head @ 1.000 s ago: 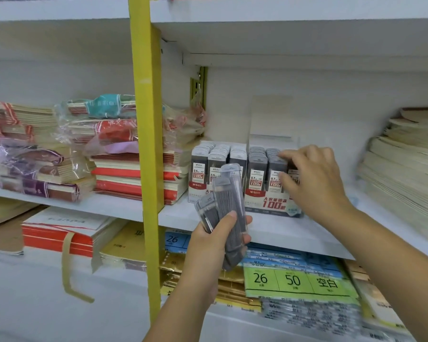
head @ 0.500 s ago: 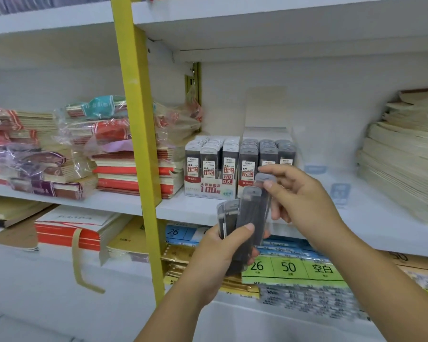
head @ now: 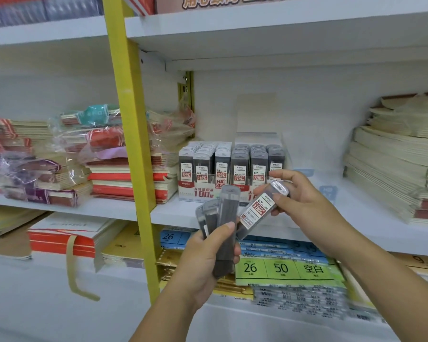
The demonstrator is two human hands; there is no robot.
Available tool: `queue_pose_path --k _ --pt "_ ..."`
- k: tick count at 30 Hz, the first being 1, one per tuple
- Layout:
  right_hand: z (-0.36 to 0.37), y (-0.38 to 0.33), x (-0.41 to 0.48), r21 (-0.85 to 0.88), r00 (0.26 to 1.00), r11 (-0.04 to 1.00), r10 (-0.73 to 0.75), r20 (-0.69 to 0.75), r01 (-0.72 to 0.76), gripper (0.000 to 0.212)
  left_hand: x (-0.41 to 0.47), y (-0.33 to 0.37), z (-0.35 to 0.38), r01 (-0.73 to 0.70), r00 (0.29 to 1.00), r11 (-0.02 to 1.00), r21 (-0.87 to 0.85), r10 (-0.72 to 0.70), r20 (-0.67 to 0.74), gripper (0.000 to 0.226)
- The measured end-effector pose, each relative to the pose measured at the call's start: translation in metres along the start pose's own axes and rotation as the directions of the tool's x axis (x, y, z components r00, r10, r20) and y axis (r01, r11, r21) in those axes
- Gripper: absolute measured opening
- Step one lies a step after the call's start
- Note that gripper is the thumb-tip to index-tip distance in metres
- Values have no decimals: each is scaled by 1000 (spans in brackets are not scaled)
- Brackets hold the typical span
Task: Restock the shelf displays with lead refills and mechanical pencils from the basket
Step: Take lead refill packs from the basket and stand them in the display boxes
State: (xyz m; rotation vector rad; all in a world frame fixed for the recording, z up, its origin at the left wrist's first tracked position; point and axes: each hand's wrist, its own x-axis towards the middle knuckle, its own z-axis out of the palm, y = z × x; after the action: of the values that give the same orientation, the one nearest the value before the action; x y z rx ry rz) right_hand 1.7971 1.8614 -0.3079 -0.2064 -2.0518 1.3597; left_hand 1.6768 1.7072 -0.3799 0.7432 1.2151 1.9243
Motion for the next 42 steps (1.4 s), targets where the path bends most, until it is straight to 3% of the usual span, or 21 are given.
queue_pose_path --k 4,6,9,11,13,15,17,22,26,29,31,34,38,40,42 --pt "5 2 2 40 998 999 -3 -58 5 22 1 0 -3 -5 1000 1000 -1 5 -26 36" --pt "5 -2 1 39 983 996 -68 -173 76 21 3 1 -5 -17 998 1000 -10 17 -54 40" --pt "-7 -23 6 -139 877 947 -321 -358 290 30 6 3 -8 -55 998 998 32 56 -40 30" --pt "-17 -35 17 -290 814 884 -456 -361 367 34 7 2 -10 -56 997 997 59 59 -51 27" --pt "-21 -41 31 -435 810 826 -507 -296 359 31 8 1 -13 -46 997 997 66 49 -53 35" --pt "-19 -40 45 -556 834 766 -507 -215 323 30 9 0 -14 -40 997 996 78 45 -68 42" --pt "-17 -39 57 -621 873 734 -461 -161 274 28 10 1 -15 -45 996 996 77 51 -70 33" --pt "-17 -33 79 -548 950 830 -245 -193 103 25 10 6 -16 -45 996 996 78 50 -71 50" --pt "-18 -34 83 -550 943 831 -245 -225 84 25 10 6 -17 -48 995 995 86 55 -81 53" --pt "-13 -30 83 -587 967 806 -204 -153 77 26 10 6 -17 -36 995 995 94 45 -90 53" --pt "-11 -24 83 -699 976 712 -189 -106 62 26 10 6 -16 -29 994 994 107 40 -100 53" --pt "-9 -18 78 -856 951 513 -292 -103 65 33 10 6 -16 -33 994 992 118 45 -96 57" --pt "-6 -9 64 -906 936 420 -337 -105 50 43 11 5 -15 -35 996 992 124 45 -79 60" --pt "-1 -4 48 -873 897 477 -423 -132 97 43 10 4 -15 -29 997 990 139 39 -66 58" --pt "7 0 28 -737 877 653 -444 -184 176 36 10 3 -14 -29 998 989 143 36 -47 50"
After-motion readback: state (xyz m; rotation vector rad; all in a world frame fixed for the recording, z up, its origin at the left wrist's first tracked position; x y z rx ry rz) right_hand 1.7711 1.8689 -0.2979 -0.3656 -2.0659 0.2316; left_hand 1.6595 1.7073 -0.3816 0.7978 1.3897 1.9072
